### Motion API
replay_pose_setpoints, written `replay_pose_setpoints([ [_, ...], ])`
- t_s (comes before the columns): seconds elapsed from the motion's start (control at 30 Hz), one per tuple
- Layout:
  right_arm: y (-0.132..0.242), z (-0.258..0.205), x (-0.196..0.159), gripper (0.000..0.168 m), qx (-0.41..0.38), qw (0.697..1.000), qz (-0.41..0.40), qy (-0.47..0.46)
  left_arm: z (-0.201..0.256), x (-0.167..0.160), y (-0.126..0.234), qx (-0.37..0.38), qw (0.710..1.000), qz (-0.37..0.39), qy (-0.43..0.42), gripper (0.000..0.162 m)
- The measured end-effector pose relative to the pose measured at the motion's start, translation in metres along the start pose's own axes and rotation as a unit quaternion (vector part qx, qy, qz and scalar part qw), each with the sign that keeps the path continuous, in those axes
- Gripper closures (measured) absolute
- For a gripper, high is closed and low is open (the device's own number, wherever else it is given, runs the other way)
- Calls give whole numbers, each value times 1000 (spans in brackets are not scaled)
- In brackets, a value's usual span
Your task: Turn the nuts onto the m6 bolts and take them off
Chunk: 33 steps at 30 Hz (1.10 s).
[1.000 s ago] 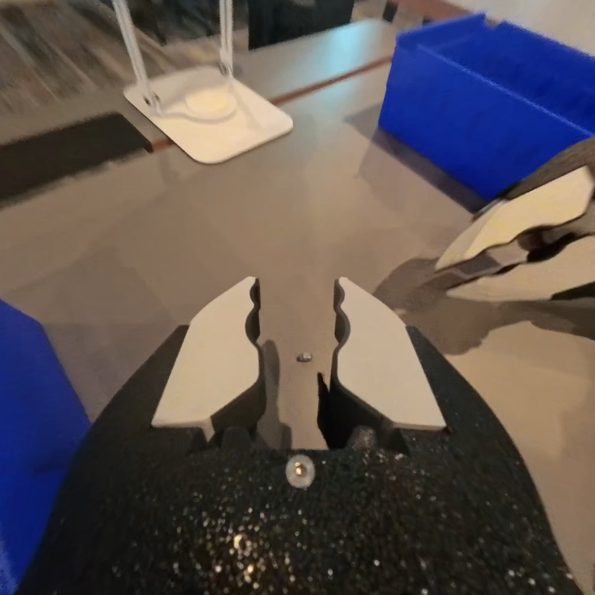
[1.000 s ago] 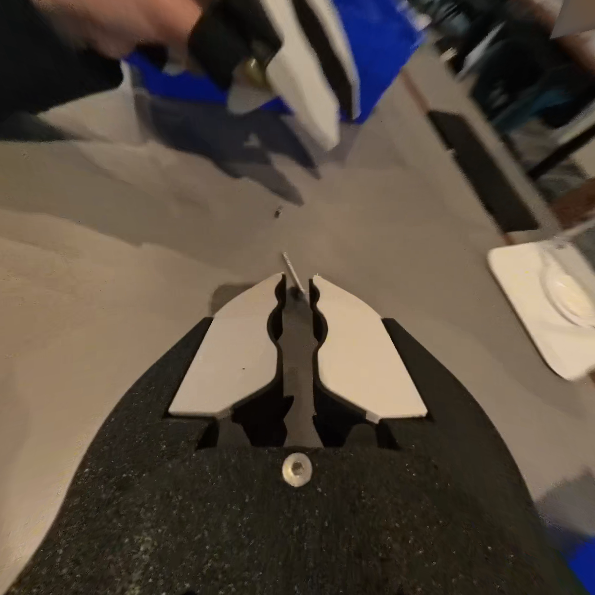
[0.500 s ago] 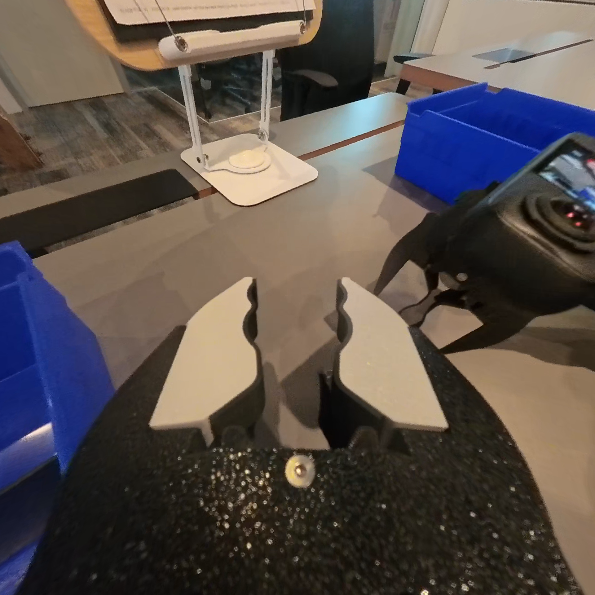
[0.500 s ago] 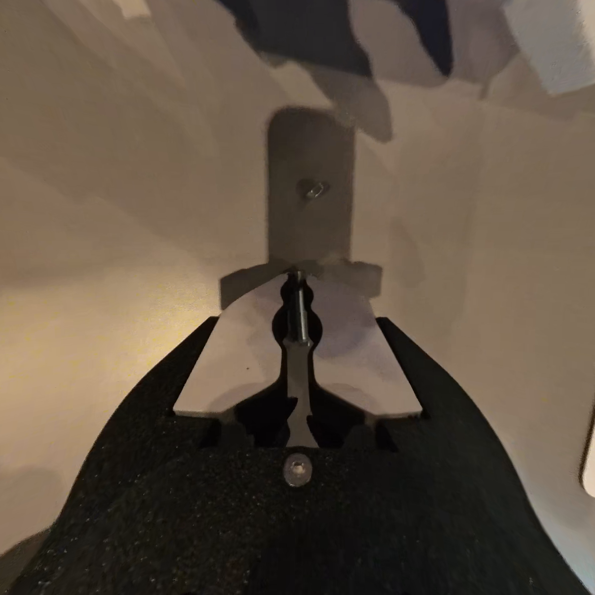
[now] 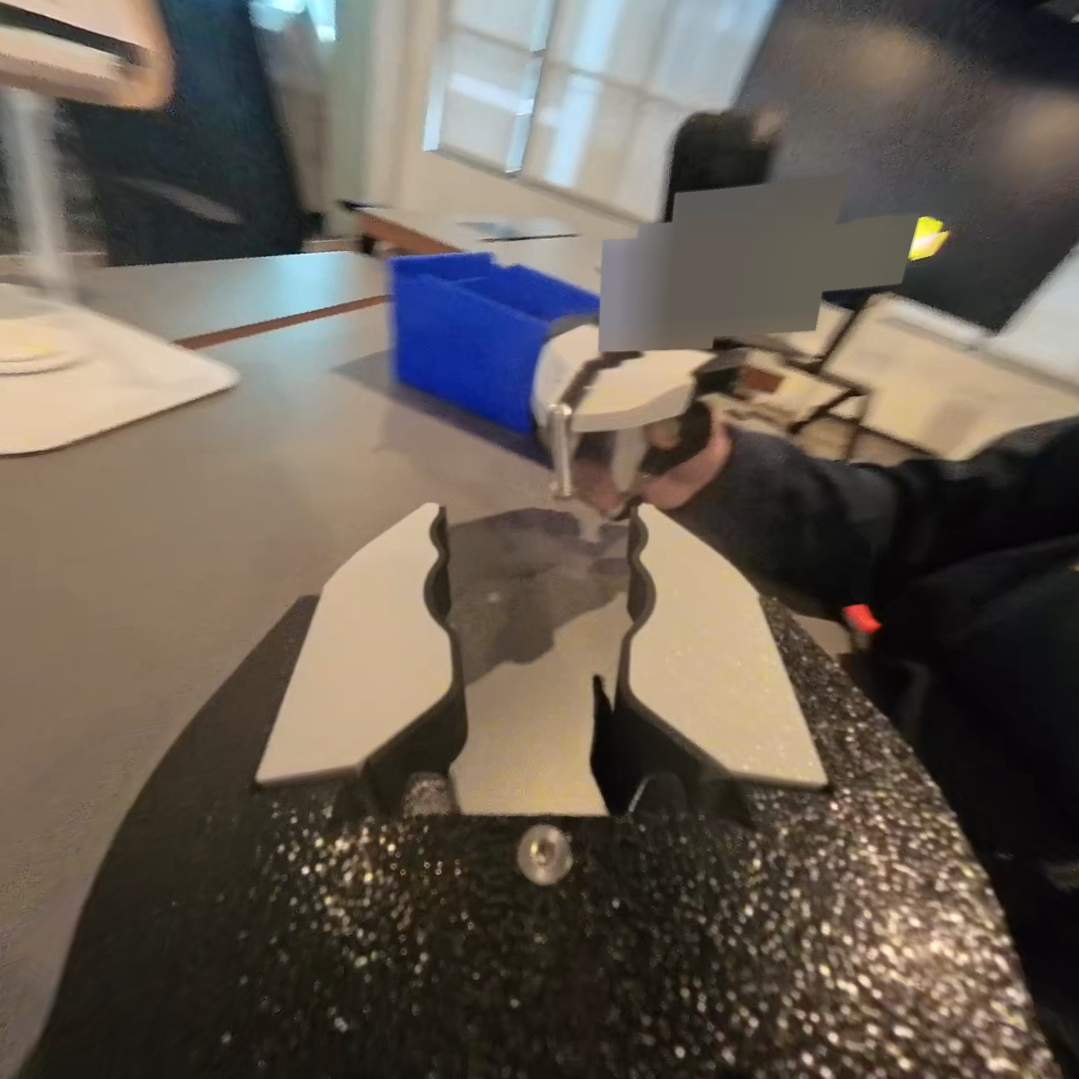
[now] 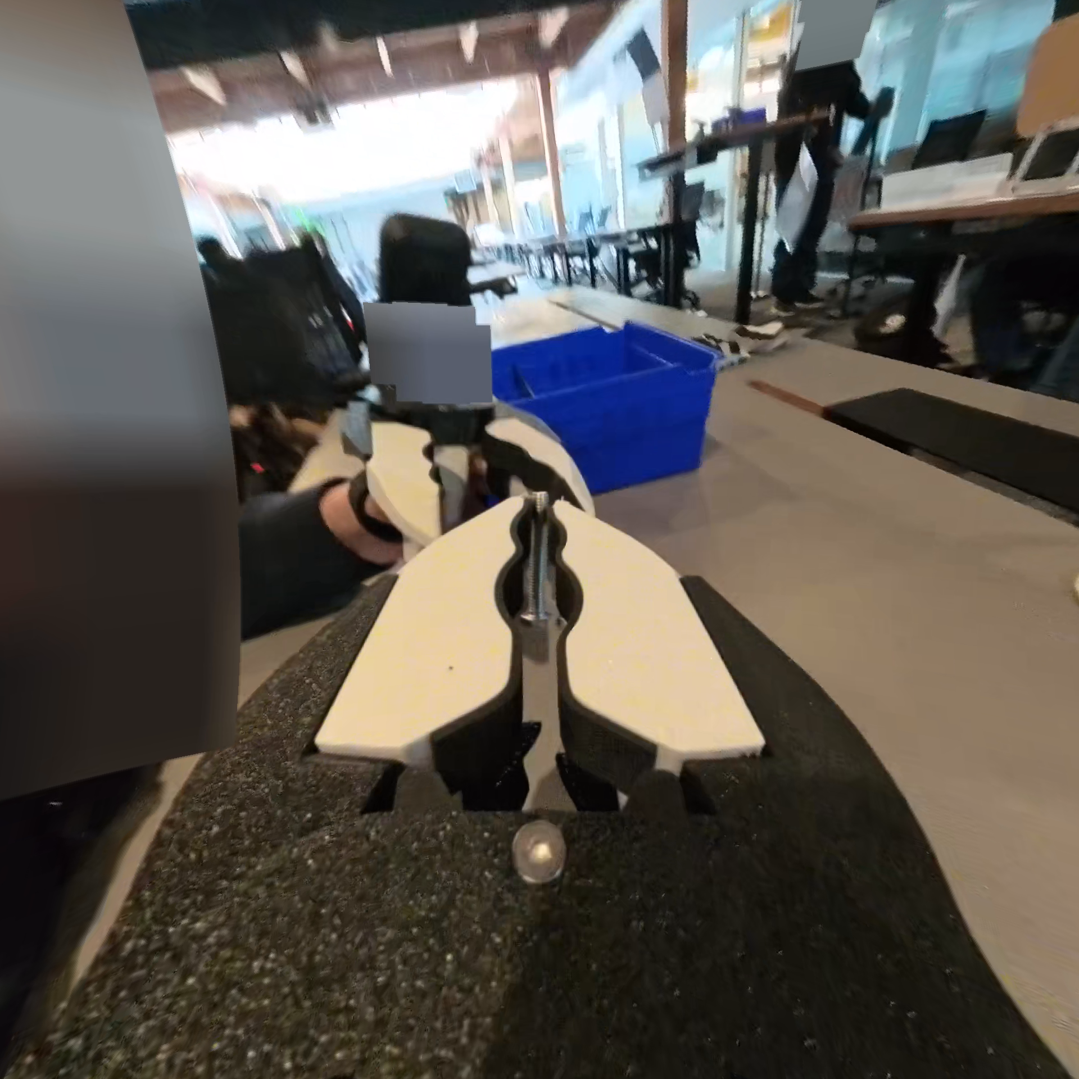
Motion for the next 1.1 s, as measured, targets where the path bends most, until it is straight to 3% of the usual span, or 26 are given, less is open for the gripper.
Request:
replay_pose_setpoints([
  [0.07, 3, -5, -4, 164, 18, 999, 7, -27, 10, -6, -13, -49, 999, 3, 19, 100],
  [0.2, 3, -13, -10, 163, 32, 999, 9, -30, 17, -21, -32, -74, 997, -31, 16, 104],
  [0.33, 2, -19, -11, 164, 48, 998, 11, -30, 25, -21, -42, -87, 996, -22, -6, 127],
  [0.4, 3, -21, -10, 164, 57, 998, 12, -27, 22, -20, -44, -65, 998, -19, -15, 151],
  [0.5, 6, -19, -12, 163, 48, 999, 5, 2, 14, -22, -40, -17, 998, -40, -34, 157],
  [0.73, 8, -16, -21, 145, 15, 996, -38, 81, 6, -43, -36, 26, 985, -147, -84, 158],
  [0.9, 8, -19, -28, 168, 23, 994, -57, 94, 9, -49, -38, 13, 982, -165, -91, 157],
  [1.1, 6, -17, -34, 168, 16, 992, -66, 110, 10, -56, -37, -2, 982, -174, -77, 157],
])
Point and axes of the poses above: each gripper's, where its closed fingertips meet, y back along the fingers, x out of its top, z = x × y across the jaws, the point moved 1 cm from there along y, back along the fingers, and after that the axes turned 13 degrees about -x, right-handed, at the moved point
